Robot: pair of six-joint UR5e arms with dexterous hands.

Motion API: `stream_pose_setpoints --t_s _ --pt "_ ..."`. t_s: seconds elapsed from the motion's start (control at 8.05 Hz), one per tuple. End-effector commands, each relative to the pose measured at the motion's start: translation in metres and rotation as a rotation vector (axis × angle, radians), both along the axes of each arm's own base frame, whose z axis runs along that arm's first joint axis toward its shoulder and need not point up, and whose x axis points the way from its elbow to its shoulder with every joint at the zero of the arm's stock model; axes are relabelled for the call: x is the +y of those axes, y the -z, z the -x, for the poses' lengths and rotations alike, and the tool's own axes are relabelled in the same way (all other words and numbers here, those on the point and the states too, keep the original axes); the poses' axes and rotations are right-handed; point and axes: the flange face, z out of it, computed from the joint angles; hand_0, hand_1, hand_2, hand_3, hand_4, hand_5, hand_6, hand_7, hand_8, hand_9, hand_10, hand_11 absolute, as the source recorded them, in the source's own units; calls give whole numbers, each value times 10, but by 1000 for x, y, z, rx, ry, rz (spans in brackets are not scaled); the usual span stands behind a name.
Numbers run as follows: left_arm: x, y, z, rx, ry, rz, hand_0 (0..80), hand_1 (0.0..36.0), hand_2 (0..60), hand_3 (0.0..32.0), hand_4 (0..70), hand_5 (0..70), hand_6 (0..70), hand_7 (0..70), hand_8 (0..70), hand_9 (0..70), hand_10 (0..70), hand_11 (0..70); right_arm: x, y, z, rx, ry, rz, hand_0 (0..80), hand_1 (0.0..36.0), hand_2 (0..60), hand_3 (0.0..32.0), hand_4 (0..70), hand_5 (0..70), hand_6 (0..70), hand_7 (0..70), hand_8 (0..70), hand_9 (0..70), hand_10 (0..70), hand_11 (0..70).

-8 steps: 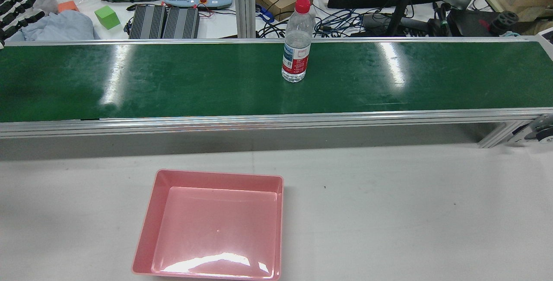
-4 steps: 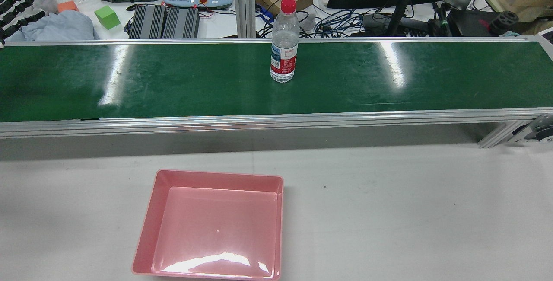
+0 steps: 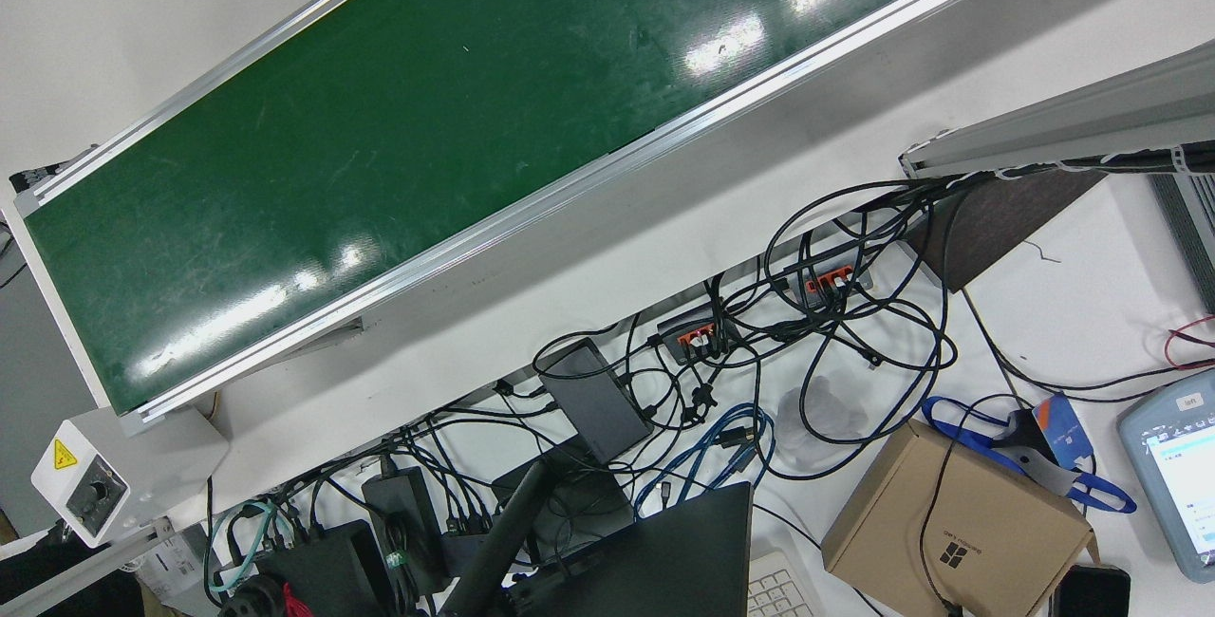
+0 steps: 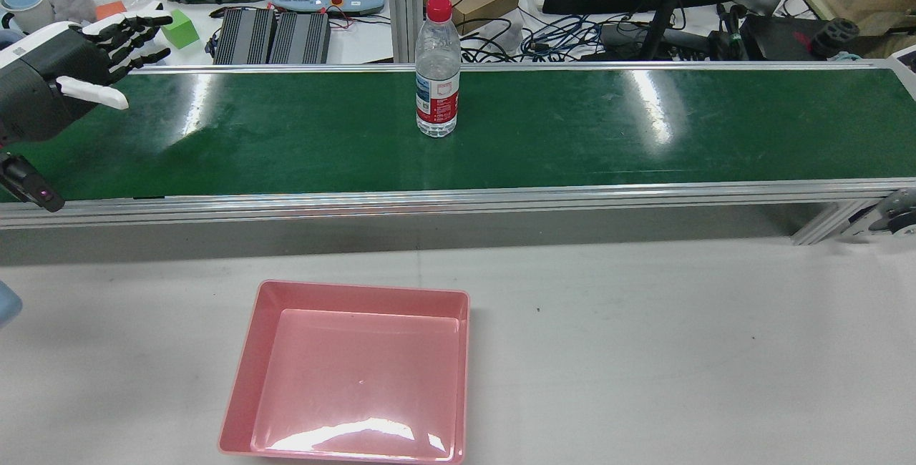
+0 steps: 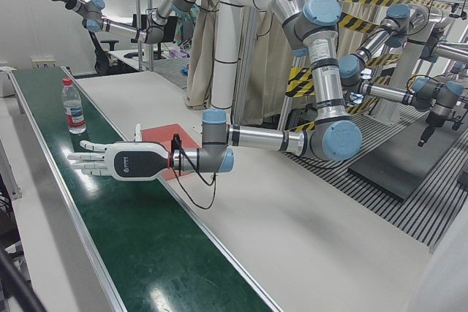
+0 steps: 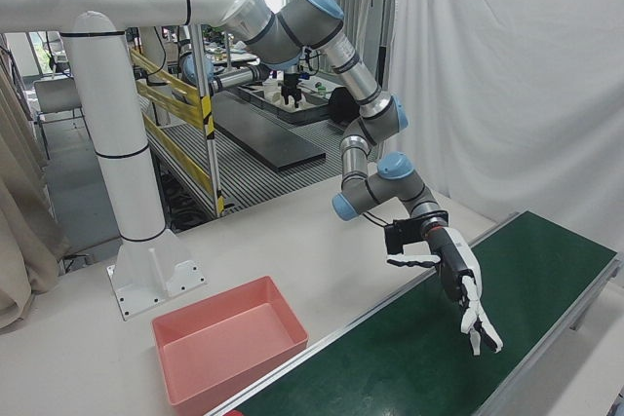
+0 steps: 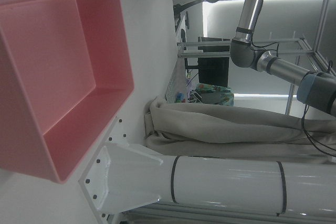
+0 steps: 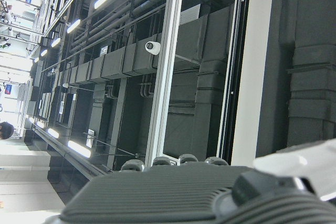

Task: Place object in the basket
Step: 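Move the left hand over the conveyor toward the approaching bottle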

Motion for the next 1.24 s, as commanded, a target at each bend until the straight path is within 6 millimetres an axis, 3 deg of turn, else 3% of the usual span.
stream_pose_setpoints --t_s 0.0,0.12,0.37,0.62,0.99,1.12 --pt "3 3 -19 -4 -16 3 515 130 0 0 132 201 36 12 18 0 80 131 0 0 0 0 0 0 0 0 0 0 0 0 0 0 0 0 0 0" --pt "1 9 -19 17 17 1 515 132 0 0 132 202 38 13 19 2 81 132 0 0 0 0 0 0 0 0 0 0 0 0 0 0 0 0 0 0" --pt "10 16 -56 50 -5 -6 516 134 0 0 128 196 37 13 18 0 79 130 0 1 0 1 0 -1 0 0 0 0 0 0 0 0 0 0 0 0" --pt "6 28 -57 55 22 7 516 134 0 0 127 189 33 13 16 0 78 128 0 1 0 1 0 -1 0 0 0 0 0 0 0 0 0 0 0 0" --pt "-5 64 -65 33 27 20 515 128 0 0 120 184 29 11 9 0 69 115 0 1 0 1 0 -1 0 0 0 0 0 0 0 0 0 0 0 0" --pt "-6 65 -65 28 28 26 523 130 0 0 119 190 31 11 10 0 69 116 0 1 0 1 0 -1 0 0 0 0 0 0 0 0 0 0 0 0"
